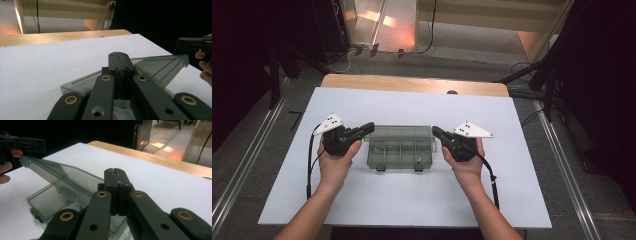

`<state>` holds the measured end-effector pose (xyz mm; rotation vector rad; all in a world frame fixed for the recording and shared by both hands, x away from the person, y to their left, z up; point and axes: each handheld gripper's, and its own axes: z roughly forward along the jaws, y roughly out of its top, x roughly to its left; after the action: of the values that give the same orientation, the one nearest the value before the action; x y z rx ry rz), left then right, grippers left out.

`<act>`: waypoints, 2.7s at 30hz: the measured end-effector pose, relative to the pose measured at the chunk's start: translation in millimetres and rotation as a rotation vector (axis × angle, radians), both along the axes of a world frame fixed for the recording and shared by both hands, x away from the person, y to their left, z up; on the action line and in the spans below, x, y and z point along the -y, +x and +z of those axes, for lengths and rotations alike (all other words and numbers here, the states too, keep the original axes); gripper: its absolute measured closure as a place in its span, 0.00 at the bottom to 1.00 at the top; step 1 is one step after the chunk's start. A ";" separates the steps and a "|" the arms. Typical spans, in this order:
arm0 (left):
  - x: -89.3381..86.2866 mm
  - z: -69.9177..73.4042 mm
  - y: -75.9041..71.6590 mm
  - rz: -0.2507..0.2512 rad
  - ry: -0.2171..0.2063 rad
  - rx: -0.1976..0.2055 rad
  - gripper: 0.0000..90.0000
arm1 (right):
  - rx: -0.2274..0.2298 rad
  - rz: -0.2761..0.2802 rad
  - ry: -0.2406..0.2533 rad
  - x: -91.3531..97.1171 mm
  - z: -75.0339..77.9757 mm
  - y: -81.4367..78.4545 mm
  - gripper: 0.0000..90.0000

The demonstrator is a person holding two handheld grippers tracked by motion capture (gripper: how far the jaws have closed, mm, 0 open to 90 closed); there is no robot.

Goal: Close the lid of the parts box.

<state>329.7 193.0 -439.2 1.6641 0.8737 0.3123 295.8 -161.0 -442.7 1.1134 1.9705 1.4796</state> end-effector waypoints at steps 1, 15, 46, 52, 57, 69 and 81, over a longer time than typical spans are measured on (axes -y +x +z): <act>0.3 -1.1 -1.4 0.000 0.000 0.003 1.00 | 0.005 0.002 -0.009 -1.0 -1.2 -2.1 1.00; 4.5 -19.5 -27.2 0.024 0.043 0.052 1.00 | -0.005 0.022 0.004 -4.4 -25.0 -21.5 1.00; 2.7 -61.2 -49.7 0.071 0.141 -0.010 1.00 | -0.059 0.038 -0.070 -12.9 -65.1 -37.3 1.00; 7.4 -61.9 -48.7 0.068 0.163 0.000 1.00 | -0.058 0.026 -0.075 -14.9 -66.6 -38.4 1.00; 6.7 -62.0 -47.6 0.066 0.152 -0.011 1.00 | -0.052 0.025 -0.021 -6.3 -63.1 -39.2 0.90; 7.4 -60.7 -47.6 0.066 0.163 -0.015 1.00 | 0.014 -0.045 -0.042 30.4 -48.2 -55.5 0.21; 7.2 -60.4 -47.0 0.067 0.156 -0.024 1.00 | 0.023 -0.073 -0.014 72.5 -43.0 -73.2 0.00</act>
<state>282.7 185.8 -499.6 1.7879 0.9446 0.4163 222.6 -233.6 -485.7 1.1446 1.9009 1.4324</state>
